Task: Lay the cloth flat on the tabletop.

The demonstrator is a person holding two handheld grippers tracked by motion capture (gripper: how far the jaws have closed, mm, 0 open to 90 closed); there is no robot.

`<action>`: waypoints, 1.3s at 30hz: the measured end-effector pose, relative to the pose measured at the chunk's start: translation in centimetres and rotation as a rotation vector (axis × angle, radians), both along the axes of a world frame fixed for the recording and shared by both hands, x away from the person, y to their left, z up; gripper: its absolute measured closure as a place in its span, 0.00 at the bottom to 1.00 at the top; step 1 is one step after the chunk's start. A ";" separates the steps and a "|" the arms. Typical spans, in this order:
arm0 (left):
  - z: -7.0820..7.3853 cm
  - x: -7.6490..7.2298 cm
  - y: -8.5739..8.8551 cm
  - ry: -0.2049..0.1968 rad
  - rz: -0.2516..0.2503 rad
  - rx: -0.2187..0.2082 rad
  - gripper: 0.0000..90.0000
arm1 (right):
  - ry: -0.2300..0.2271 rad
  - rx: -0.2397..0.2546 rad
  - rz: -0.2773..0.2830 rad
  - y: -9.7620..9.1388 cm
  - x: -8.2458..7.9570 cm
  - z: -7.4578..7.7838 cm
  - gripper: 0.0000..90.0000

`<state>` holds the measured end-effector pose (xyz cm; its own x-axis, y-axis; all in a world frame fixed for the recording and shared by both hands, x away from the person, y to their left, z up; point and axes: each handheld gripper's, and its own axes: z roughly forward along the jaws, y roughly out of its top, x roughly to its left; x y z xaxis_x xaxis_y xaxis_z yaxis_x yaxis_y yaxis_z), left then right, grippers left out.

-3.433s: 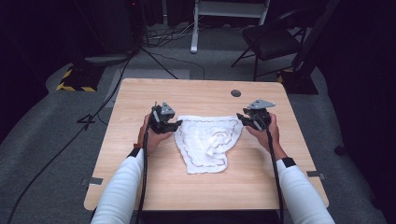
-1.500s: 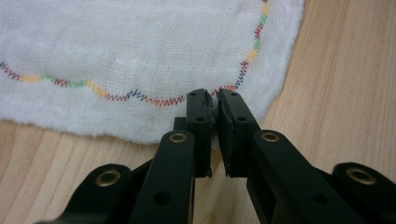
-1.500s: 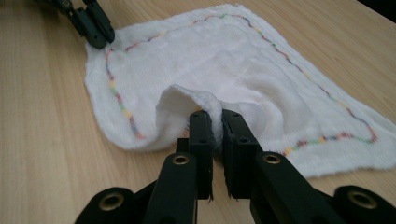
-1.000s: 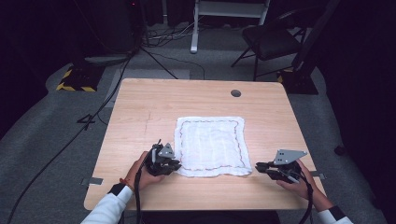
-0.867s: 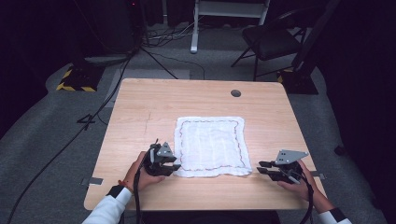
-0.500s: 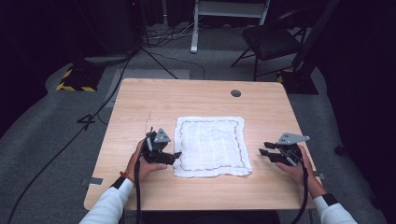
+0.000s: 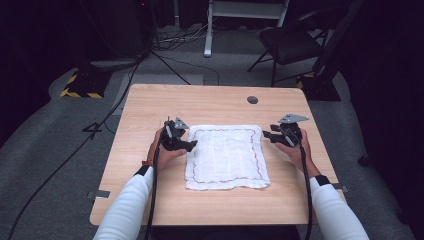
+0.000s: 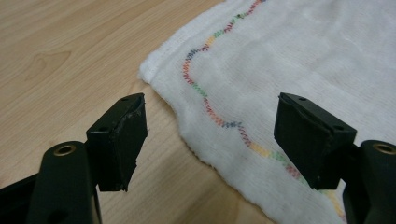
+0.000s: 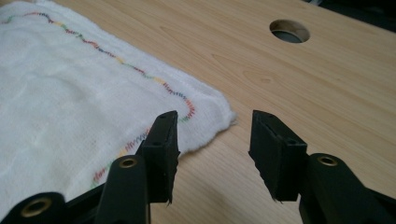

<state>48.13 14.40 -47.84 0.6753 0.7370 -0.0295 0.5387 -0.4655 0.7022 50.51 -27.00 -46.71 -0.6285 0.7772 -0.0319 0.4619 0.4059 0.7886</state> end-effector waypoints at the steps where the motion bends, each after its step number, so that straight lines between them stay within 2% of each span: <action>1: -0.1 0.3 0.0 -0.008 0.008 0.002 0.32 | 0.008 -0.003 0.000 0.3 0.3 -0.1 0.56; 2: -0.2 0.7 0.0 -0.017 0.018 0.013 0.35 | 0.012 -0.011 -0.001 0.7 0.6 -0.3 0.56; 3: -0.3 1.0 0.0 -0.009 0.020 0.016 0.39 | 0.019 -0.012 0.003 1.2 1.0 -0.6 0.55; 4: -0.4 1.5 0.0 0.008 0.026 0.013 0.42 | 0.025 -0.014 0.006 1.5 1.2 -0.7 0.54; 7: -0.7 2.4 -0.1 0.014 0.028 0.003 0.52 | 0.042 -0.030 -0.003 2.4 2.0 -1.2 0.52; 10: -1.1 2.9 -0.6 0.015 0.024 0.039 0.52 | 0.058 -0.045 -0.021 2.9 2.7 -1.7 0.51; 13: -1.5 3.6 -1.1 0.026 0.044 0.038 0.52 | 0.085 -0.049 -0.044 3.0 3.2 -2.2 0.50; 15: -1.5 4.0 -1.2 0.036 0.060 0.023 0.50 | 0.099 -0.053 -0.047 3.1 3.5 -2.6 0.50; 19: -1.6 4.6 -1.1 0.043 0.060 0.012 0.51 | 0.116 -0.028 -0.031 3.0 3.6 -2.8 0.59; 22: -1.6 4.8 -1.1 0.044 0.041 -0.004 0.66 | 0.125 -0.022 -0.001 3.2 3.5 -2.7 0.76; 25: -1.5 5.0 -1.2 0.068 0.013 -0.017 0.83 | 0.130 -0.010 0.017 3.5 3.4 -2.7 0.93; 28: -1.2 4.9 -1.4 0.039 -0.006 0.008 0.93 | 0.088 0.032 0.006 3.3 3.2 -1.9 0.96; 31: -0.5 4.6 -1.3 -0.002 -0.006 -0.011 0.94 | 0.018 0.014 0.011 3.2 2.8 -0.7 0.96; 35: 1.3 4.3 -1.0 -0.084 0.008 -0.031 0.95 | -0.031 0.027 -0.002 3.0 2.5 1.0 0.97; 39: 2.5 4.3 -0.7 -0.131 0.015 -0.052 0.95 | -0.079 0.038 -0.032 2.7 2.4 2.3 0.97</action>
<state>52.46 13.69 -45.37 0.6649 0.7467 0.0203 0.4471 -0.4196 0.7899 52.92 -24.30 -44.38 -0.6000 0.7984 -0.0502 0.4102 0.3609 0.8376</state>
